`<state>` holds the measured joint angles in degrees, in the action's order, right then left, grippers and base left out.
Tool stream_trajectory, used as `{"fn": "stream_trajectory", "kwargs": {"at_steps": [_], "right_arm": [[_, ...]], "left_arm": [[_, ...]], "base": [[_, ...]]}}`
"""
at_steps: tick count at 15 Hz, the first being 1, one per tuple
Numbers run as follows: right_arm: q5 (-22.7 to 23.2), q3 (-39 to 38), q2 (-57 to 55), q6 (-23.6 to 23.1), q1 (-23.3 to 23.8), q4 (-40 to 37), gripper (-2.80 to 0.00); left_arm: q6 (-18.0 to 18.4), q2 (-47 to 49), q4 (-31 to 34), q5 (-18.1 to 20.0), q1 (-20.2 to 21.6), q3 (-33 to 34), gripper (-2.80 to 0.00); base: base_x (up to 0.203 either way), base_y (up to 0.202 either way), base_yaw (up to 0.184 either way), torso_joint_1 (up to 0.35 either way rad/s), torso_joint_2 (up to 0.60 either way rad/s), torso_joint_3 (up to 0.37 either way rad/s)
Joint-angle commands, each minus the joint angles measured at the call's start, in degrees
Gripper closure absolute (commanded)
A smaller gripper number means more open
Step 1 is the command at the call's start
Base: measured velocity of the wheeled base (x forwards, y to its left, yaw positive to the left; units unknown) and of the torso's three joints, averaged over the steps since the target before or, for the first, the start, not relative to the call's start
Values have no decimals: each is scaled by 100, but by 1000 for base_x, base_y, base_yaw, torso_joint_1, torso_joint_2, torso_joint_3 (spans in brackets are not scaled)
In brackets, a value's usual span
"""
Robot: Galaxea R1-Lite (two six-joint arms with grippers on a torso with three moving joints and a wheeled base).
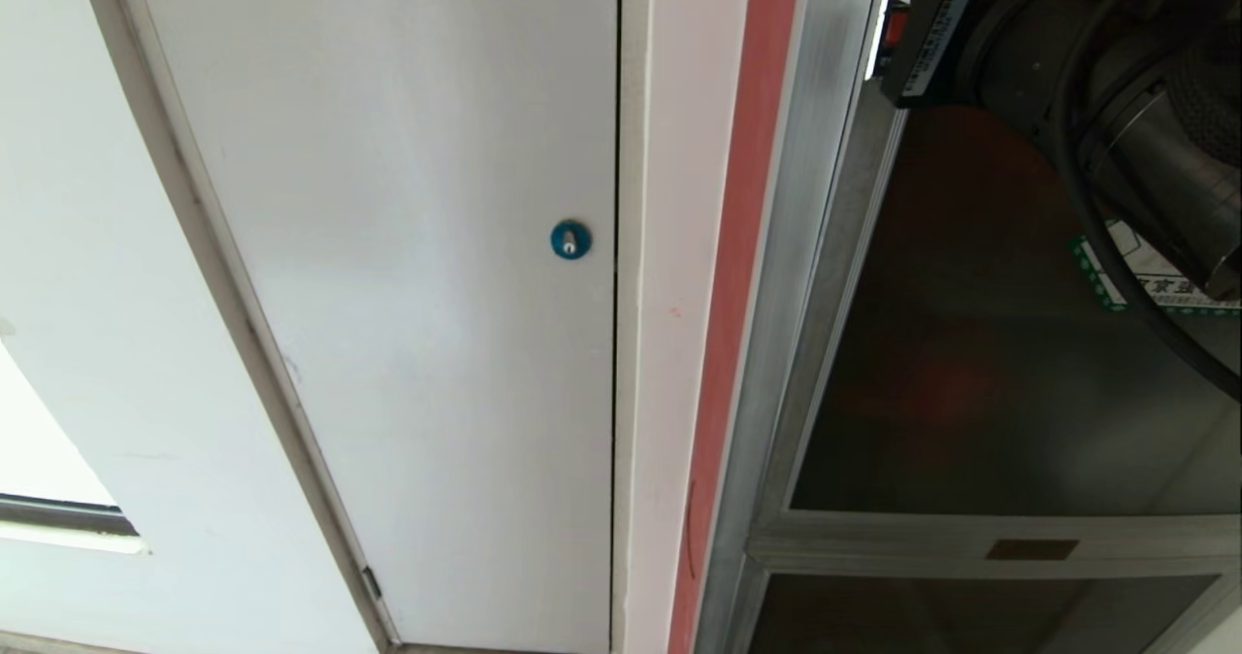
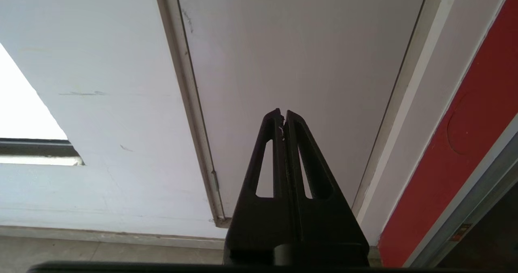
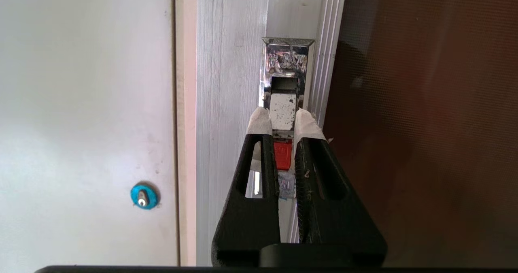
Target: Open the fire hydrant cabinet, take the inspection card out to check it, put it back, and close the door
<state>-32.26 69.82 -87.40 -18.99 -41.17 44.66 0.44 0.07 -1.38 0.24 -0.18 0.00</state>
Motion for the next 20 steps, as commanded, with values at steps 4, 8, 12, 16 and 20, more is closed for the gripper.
{"fn": "stream_trajectory", "kwargs": {"at_steps": [4, 8, 12, 16, 20], "right_arm": [[-120, -208, 525, -13, -232, -62, 0], [-131, -456, 745, -8, -241, -65, 0], [-154, -929, 825, 20, -242, 14, 0], [-209, -1073, 572, -2, -235, 544, -280], [-210, -976, 332, 5, -229, 668, -280]], "left_arm": [[0, 1, -3, 2, 1, 70, 0], [0, 1, -3, 2, 1, 70, 0], [0, 1, -3, 2, 1, 70, 0], [9, 1, -3, 2, 1, 70, 0], [0, 1, -3, 2, 1, 70, 0]], "base": [[0, 0, 0, 0, 0, 0], [0, 0, 0, 0, 0, 0], [0, 0, 0, 0, 0, 0], [0, 0, 0, 0, 0, 0], [0, 0, 0, 0, 0, 0]]}}
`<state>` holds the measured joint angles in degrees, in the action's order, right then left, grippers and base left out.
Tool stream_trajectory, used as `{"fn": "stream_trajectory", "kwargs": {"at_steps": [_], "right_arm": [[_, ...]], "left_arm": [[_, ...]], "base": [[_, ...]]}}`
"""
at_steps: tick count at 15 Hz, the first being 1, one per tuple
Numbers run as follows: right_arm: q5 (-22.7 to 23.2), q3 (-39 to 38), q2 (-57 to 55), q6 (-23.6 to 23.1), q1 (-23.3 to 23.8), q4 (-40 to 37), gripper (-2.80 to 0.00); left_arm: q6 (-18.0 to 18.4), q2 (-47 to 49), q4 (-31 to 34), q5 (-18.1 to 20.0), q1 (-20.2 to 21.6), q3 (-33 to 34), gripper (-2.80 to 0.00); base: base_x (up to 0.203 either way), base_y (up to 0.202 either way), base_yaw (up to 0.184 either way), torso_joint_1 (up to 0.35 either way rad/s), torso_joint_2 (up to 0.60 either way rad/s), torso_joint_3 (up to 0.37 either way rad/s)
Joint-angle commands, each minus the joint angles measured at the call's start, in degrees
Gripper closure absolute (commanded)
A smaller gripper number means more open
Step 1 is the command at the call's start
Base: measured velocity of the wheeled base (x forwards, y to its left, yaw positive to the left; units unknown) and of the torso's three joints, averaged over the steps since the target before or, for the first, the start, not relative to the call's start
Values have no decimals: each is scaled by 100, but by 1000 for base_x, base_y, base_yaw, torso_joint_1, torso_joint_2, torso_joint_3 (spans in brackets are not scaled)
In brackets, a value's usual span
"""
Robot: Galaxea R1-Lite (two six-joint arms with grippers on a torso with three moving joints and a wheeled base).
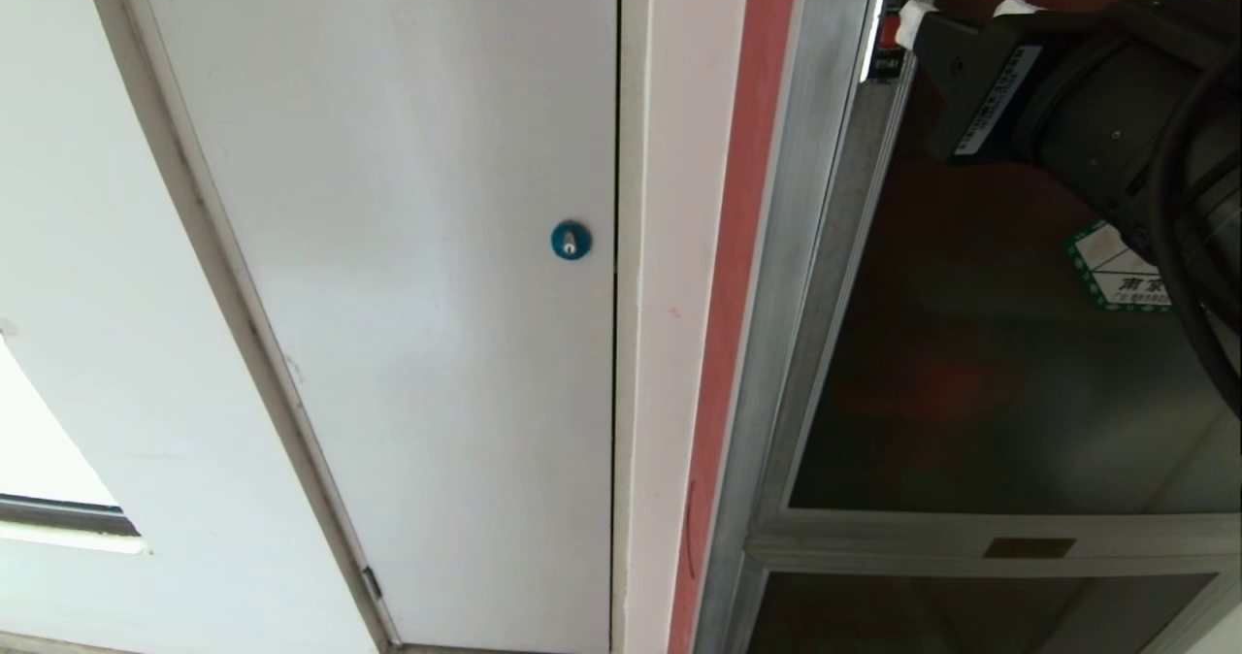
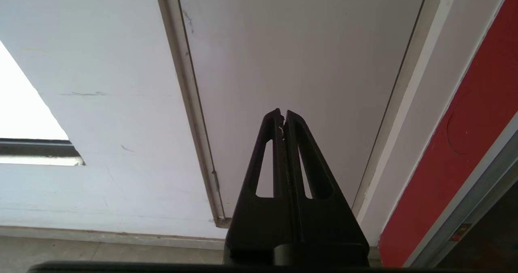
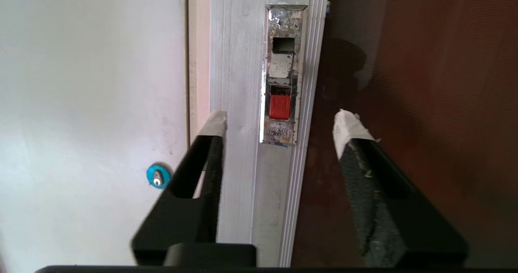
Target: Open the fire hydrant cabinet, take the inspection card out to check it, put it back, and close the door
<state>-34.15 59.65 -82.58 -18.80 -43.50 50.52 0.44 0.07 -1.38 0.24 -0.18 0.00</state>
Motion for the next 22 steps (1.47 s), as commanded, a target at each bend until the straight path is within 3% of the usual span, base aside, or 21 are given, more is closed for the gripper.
{"fn": "stream_trajectory", "kwargs": {"at_steps": [1, 16, 17, 18, 22], "right_arm": [[-35, 92, -262, -28, 7, 213, -280], [-497, 1015, -911, -203, 274, 259, -280], [-497, 1030, -944, -203, 351, 260, -15], [-497, 1035, -970, -203, 408, 274, 0], [-488, 1150, -1020, -216, 438, 265, 0]], "left_arm": [[0, 1, -3, 2, 1, 70, 0], [0, 1, -3, 2, 1, 70, 0], [0, 1, -3, 2, 1, 70, 0], [0, 1, -3, 2, 1, 70, 0], [0, 1, -3, 2, 1, 70, 0]], "base": [[0, 0, 0, 0, 0, 0], [0, 0, 0, 0, 0, 0], [0, 0, 0, 0, 0, 0], [0, 0, 0, 0, 0, 0], [0, 0, 0, 0, 0, 0]]}}
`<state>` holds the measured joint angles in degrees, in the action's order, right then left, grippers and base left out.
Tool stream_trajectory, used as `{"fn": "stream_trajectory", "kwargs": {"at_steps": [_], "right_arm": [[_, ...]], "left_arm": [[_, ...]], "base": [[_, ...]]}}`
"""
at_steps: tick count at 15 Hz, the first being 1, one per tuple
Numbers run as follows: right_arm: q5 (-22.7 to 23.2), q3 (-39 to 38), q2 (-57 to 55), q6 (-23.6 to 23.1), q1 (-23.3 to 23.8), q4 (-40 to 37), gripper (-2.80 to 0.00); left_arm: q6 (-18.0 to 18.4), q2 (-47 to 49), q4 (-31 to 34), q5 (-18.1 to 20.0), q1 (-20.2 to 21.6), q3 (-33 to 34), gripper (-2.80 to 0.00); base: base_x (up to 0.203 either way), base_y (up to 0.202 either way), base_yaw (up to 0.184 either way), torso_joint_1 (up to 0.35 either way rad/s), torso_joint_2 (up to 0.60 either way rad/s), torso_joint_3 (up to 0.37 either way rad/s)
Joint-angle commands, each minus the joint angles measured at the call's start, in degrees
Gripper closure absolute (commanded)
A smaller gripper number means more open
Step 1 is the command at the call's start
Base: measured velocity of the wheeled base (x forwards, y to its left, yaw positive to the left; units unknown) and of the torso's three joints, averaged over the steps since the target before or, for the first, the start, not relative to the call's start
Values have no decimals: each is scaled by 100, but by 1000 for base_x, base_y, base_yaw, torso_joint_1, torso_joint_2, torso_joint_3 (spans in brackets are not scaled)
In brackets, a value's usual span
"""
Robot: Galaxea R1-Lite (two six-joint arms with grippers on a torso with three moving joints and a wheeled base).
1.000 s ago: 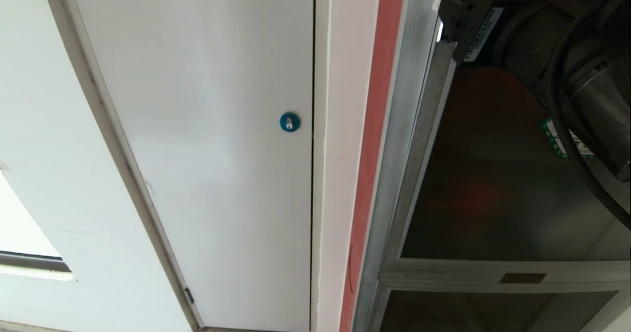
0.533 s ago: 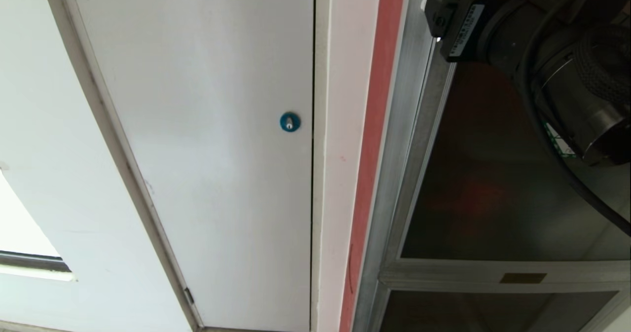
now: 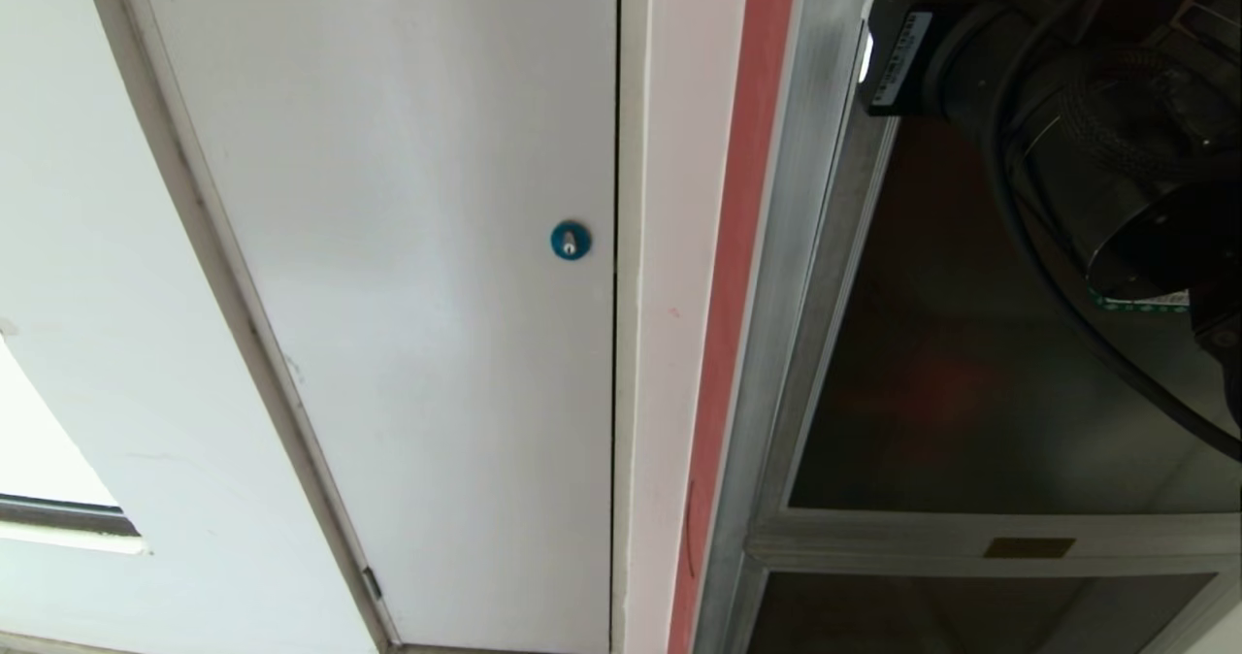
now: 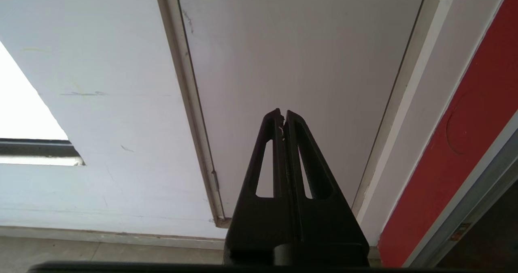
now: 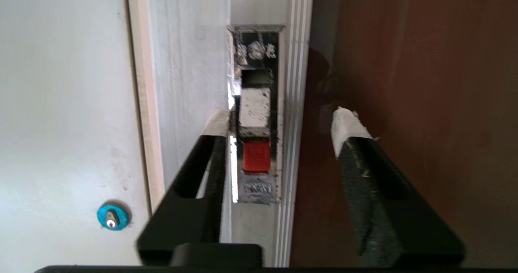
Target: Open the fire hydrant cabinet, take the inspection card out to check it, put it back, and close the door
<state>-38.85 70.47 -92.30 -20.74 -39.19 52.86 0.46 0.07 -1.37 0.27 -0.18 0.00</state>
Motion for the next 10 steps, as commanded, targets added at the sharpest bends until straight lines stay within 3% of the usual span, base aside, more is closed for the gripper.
{"fn": "stream_trajectory", "kwargs": {"at_steps": [1, 10], "right_arm": [[-18, 141, -110, -33, 8, 32, 0], [-9, 293, -192, -44, 8, 5, 0]], "left_arm": [[6, 1, -4, 0, 1, 70, 0], [-2, 1, -4, 0, 1, 70, 0]], "base": [[0, 0, 0, 0, 0, 0], [0, 0, 0, 0, 0, 0]]}}
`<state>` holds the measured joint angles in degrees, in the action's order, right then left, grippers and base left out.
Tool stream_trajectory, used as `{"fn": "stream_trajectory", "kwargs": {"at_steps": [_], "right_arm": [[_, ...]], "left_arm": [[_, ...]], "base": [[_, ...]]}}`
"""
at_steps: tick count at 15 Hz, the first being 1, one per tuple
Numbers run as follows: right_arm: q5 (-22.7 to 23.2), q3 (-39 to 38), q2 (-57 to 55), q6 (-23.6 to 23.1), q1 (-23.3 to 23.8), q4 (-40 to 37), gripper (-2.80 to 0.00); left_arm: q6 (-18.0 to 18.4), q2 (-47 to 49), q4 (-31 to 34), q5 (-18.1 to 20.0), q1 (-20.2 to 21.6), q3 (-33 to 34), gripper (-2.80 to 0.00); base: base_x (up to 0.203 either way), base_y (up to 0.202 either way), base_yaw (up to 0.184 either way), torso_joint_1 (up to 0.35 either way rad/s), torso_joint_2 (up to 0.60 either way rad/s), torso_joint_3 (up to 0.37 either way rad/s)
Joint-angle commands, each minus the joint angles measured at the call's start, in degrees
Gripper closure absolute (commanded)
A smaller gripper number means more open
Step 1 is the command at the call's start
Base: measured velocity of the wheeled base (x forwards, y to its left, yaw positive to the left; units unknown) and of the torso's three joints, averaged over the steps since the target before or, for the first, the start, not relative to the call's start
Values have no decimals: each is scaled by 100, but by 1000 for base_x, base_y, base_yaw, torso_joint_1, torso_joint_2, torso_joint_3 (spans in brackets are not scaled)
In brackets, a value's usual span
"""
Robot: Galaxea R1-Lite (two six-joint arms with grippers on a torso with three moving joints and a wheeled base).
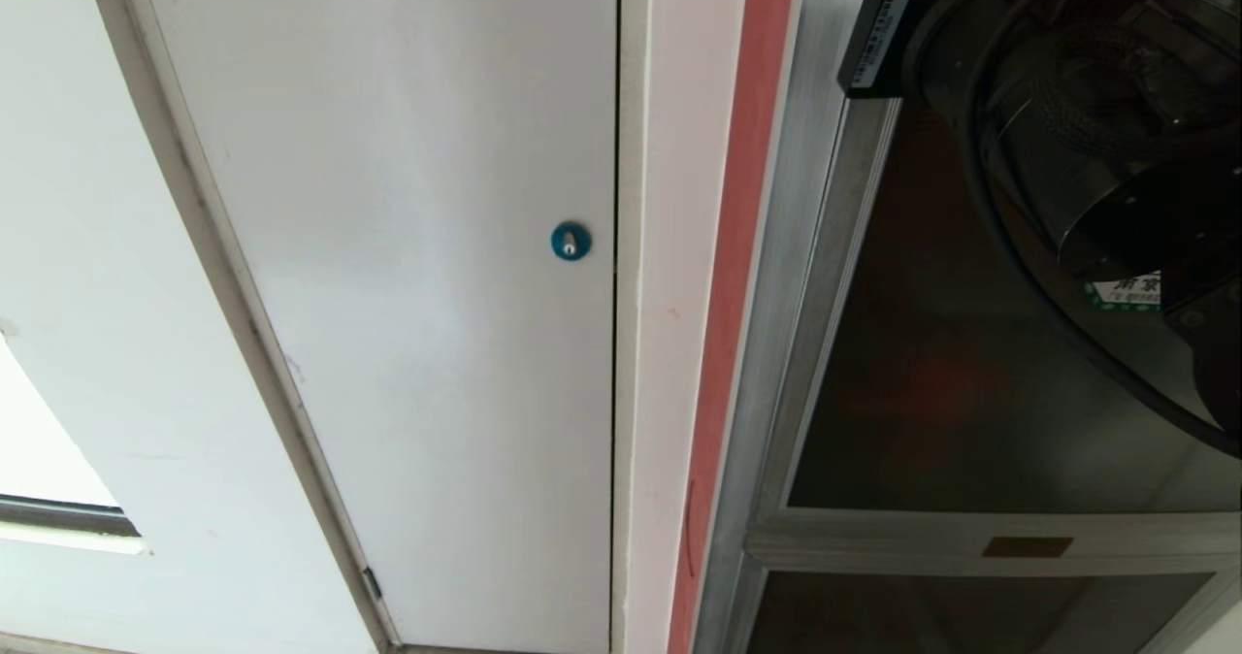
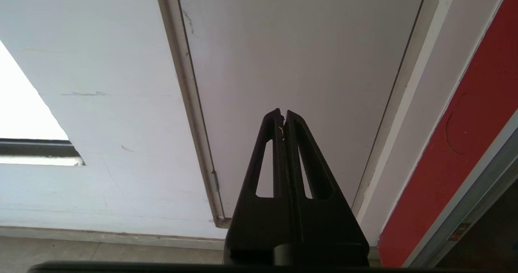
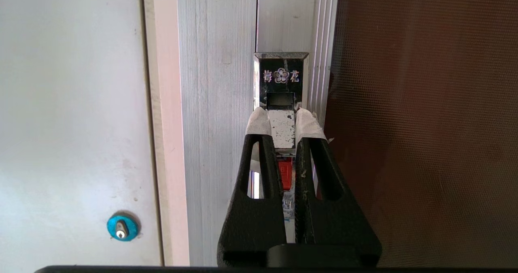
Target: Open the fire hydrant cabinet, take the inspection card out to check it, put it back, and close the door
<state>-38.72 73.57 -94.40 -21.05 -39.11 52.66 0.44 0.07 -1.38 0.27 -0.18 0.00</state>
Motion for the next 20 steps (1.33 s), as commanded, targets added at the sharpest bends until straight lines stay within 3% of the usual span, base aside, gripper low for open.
{"fn": "stream_trajectory", "kwargs": {"at_steps": [1, 20], "right_arm": [[-30, -27, 35, -13, 0, 25, 0], [-109, -879, 1126, -13, -238, 16, 0]], "left_arm": [[0, 1, -3, 0, 1, 70, 0], [0, 1, -3, 0, 1, 70, 0]], "base": [[0, 0, 0, 0, 0, 0], [0, 0, 0, 0, 0, 0]]}}
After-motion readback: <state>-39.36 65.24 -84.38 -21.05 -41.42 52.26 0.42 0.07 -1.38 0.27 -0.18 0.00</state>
